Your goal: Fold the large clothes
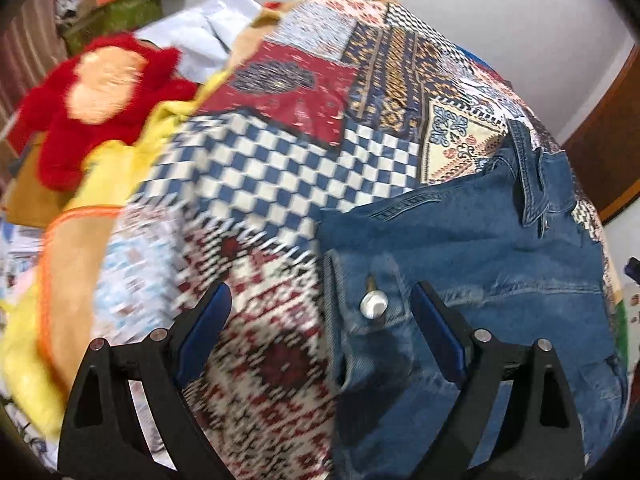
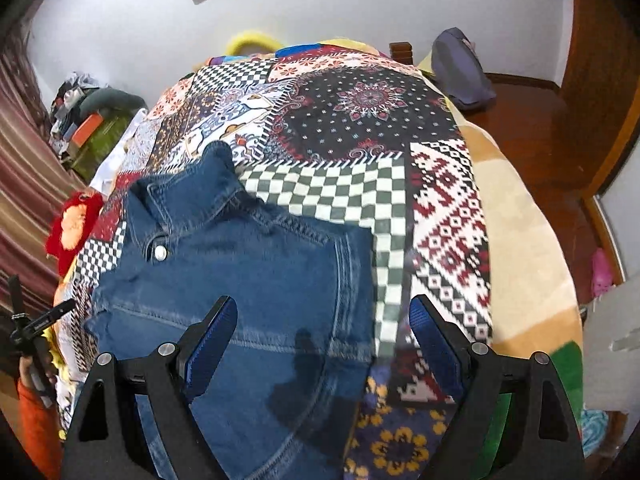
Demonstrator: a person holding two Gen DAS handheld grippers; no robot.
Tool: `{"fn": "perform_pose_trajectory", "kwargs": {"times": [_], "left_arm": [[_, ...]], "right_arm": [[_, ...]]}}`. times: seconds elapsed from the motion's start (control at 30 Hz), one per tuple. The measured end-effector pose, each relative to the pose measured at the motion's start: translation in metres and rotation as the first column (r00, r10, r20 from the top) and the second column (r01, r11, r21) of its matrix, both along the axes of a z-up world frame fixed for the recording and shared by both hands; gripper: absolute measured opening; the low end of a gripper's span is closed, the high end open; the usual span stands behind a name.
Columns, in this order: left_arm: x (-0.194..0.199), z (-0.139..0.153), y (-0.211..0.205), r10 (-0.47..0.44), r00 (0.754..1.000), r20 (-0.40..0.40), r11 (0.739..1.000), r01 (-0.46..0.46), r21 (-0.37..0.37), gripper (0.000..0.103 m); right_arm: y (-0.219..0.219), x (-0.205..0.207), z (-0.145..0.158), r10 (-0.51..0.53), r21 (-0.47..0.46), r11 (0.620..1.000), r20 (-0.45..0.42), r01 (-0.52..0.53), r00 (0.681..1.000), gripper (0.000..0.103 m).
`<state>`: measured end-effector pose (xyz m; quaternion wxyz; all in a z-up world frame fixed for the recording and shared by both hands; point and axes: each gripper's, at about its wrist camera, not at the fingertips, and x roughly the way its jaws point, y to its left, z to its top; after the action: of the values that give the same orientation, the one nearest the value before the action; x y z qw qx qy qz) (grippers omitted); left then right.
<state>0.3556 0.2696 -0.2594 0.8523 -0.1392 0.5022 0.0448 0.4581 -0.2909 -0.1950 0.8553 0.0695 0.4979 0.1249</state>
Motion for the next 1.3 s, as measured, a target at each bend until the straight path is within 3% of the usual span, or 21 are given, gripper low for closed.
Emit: {"fn": "perform_pose_trajectory", "kwargs": {"times": [0.07, 0.13, 0.37, 0.43, 0.5, 0.57, 0.63, 0.77, 0.83, 0.97, 1.2, 1.3], "left_arm": [[0.013, -0.011, -0.001, -0.002, 1.0, -0.02, 1.0, 0.002, -0.008, 0.09], [0.026, -0.024, 0.001, 0.005, 0.999, -0.042, 0.999, -0.007, -0.032, 0.077], [0.05, -0.057, 0.014, -0.01, 0.998, -0.061, 0.967, -0.006, -0.256, 0.054], [0.055, -0.063, 0.014, -0.018, 0.998, -0.065, 0.956, -0.002, -0.294, 0.052], [0.058, -0.064, 0.012, -0.02, 0.998, -0.051, 0.951, 0.004, -0.309, 0.049], [0.061, -0.065, 0.011, -0.025, 0.998, -0.052, 0.949, 0.007, -0.316, 0.034], [0.064, -0.065, 0.009, -0.015, 0.998, -0.056, 0.958, -0.002, -0.286, 0.022], [0.066, -0.046, -0.005, -0.015, 1.0, -0.006, 0.991, 0.014, -0.13, 0.016], [0.068, -0.032, -0.012, -0.015, 0.999, 0.029, 0.998, 0.016, -0.067, 0.015], [0.081, -0.002, -0.009, -0.018, 0.997, 0.079, 0.995, 0.025, -0.094, 0.014], [0.105, 0.057, -0.006, -0.036, 0.981, 0.192, 0.999, 0.033, 0.018, 0.013], [0.11, 0.064, 0.002, -0.026, 0.978, 0.207, 0.998, 0.012, 0.07, 0.012]], "right_arm": [[0.002, 0.01, -0.004, -0.006, 0.0, 1.0, -0.011, 0.006, 1.0, 0.086], [0.003, 0.019, -0.01, -0.005, 0.002, 1.0, -0.027, 0.006, 1.0, 0.086], [-0.001, 0.05, -0.051, -0.032, 0.044, 0.998, -0.114, 0.038, 0.993, 0.084], [-0.002, 0.057, -0.061, -0.033, 0.074, 0.996, -0.136, 0.043, 0.99, 0.072], [-0.001, 0.064, -0.07, -0.028, 0.112, 0.993, -0.15, 0.045, 0.988, 0.068], [0.003, 0.067, -0.07, -0.01, 0.124, 0.992, -0.127, 0.026, 0.992, 0.05], [0.008, 0.07, -0.071, 0.001, 0.105, 0.994, -0.125, 0.013, 0.992, 0.031], [0.017, 0.073, -0.063, 0.037, 0.078, 0.997, -0.083, -0.031, 0.996, 0.018], [0.02, 0.075, -0.054, 0.032, 0.058, 0.998, -0.035, -0.03, 0.999, 0.017], [0.037, 0.089, -0.024, 0.055, 0.013, 0.998, 0.045, -0.056, 0.997, 0.017], [0.074, 0.114, 0.035, 0.124, -0.068, 0.991, 0.197, -0.113, 0.972, 0.016], [0.084, 0.126, 0.044, 0.111, -0.087, 0.992, 0.245, -0.092, 0.963, 0.016]]}}
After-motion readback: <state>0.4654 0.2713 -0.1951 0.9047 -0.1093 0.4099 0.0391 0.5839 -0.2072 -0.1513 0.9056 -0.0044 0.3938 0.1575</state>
